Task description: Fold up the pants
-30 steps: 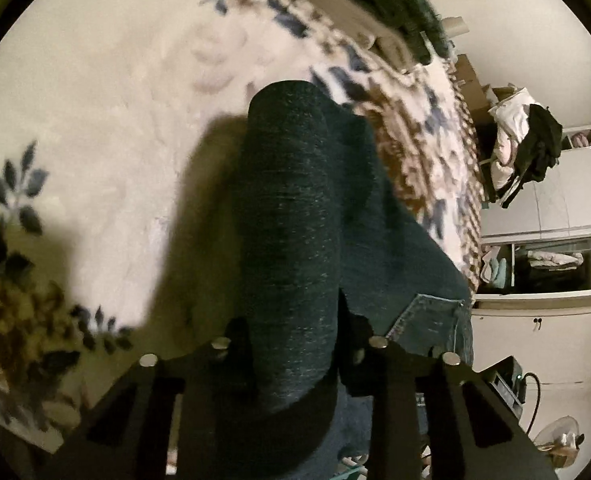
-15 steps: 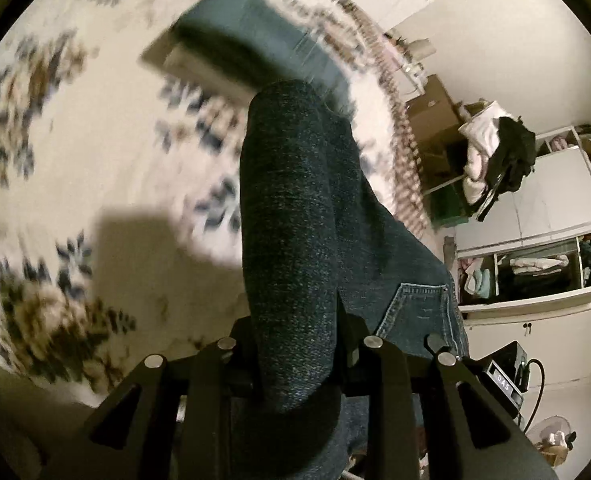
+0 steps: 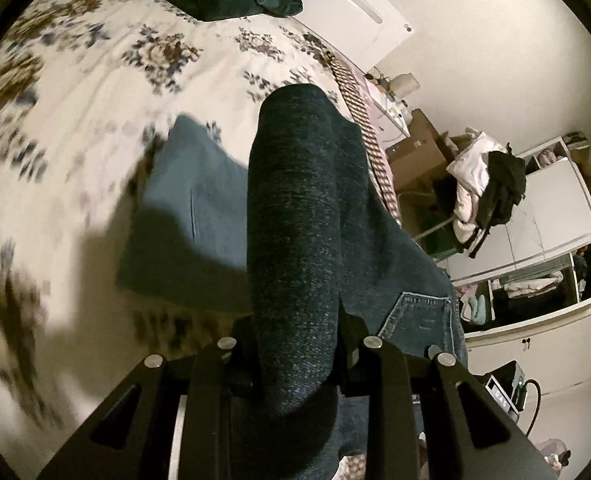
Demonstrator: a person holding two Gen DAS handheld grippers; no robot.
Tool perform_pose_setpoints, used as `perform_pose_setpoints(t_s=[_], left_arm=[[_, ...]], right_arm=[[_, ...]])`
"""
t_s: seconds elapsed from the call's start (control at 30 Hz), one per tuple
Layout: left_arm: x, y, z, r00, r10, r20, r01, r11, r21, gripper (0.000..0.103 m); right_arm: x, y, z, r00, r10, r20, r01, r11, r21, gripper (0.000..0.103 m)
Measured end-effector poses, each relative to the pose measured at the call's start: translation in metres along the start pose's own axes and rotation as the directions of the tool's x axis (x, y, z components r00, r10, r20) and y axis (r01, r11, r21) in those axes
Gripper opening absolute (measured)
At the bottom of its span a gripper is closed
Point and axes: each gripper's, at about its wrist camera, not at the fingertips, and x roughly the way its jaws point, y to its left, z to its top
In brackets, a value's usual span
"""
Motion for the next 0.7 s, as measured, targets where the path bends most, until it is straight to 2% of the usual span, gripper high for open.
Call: perform_pose_setpoints(t_s=[0.1,0.17,0.27,0.37,0.5,0.57,0.7], left_arm=[[0.033,0.027,0.049,1.000,0.018,-0.017,-0.018,1.000,0.008,0.023],[0.052,0.046,0.070,0.999,0.031,-0.033,-0.031,0.999,0.008,0.023],[0.078,0.072,0.088,0.996,0.062,-0.068,-0.061,0.998,0.004,0.023],[0.098,0.099,0.088,0.989,0.086,-0.117,-0.088,0.996,-0.015,0.023],[0.100,0.113,0.084,0.988,0.071,-0.134,-0.075,0.997,-0.024,0.025],[0.096,0.112,0.082,0.989,0.067,-0.135,-0.071,0.997,-0.027,0.027],[0.082,0.102,0.076,0.986,0.107,-0.124,-0.108,0.994,-0.007,0.030]], right_arm=[[0.054,0.005,0.015,1.000,-0.006,0.008,0.006,1.000,0.008,0.044],[0.091,0.002,0.022,1.000,-0.019,0.003,0.019,0.999,0.025,0.044],[0.136,-0.010,0.026,0.998,-0.053,-0.018,0.054,0.998,0.046,0.044],[0.167,-0.025,0.025,0.993,-0.103,-0.054,0.105,0.994,0.042,0.045],[0.169,-0.035,0.023,0.987,-0.123,-0.108,0.126,0.992,0.025,0.054],[0.162,-0.038,0.028,0.977,-0.170,-0.131,0.170,0.985,-0.008,0.060],[0.131,-0.056,0.046,0.958,-0.246,-0.148,0.245,0.969,-0.026,0.061]])
